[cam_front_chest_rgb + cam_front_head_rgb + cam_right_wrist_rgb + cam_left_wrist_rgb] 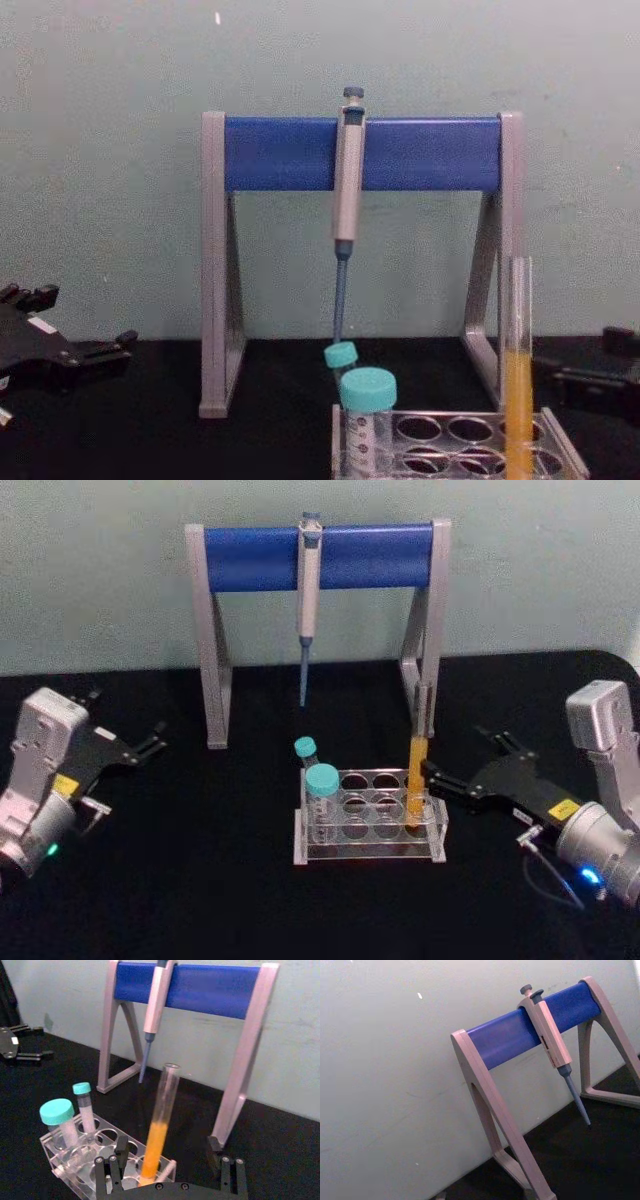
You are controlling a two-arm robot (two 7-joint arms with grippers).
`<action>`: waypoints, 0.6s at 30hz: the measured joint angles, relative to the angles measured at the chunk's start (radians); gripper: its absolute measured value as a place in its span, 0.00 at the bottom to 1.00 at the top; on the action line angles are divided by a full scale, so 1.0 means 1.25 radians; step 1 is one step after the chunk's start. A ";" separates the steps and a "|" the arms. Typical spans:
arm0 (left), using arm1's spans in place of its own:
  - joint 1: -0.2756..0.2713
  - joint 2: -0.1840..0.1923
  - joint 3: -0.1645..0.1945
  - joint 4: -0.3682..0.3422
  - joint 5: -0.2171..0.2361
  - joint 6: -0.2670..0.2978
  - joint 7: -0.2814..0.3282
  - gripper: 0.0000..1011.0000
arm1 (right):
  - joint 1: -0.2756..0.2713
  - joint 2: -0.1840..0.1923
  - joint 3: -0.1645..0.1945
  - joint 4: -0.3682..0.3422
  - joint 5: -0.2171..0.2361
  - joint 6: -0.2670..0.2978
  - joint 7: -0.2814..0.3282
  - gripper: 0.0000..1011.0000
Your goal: Pick up the test tube from the test tube rack, shake it, then place it back into the test tube rack.
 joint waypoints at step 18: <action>0.000 0.000 0.000 0.000 0.000 0.000 0.000 0.99 | 0.060 -0.068 -0.009 0.064 -0.026 0.042 0.041 0.99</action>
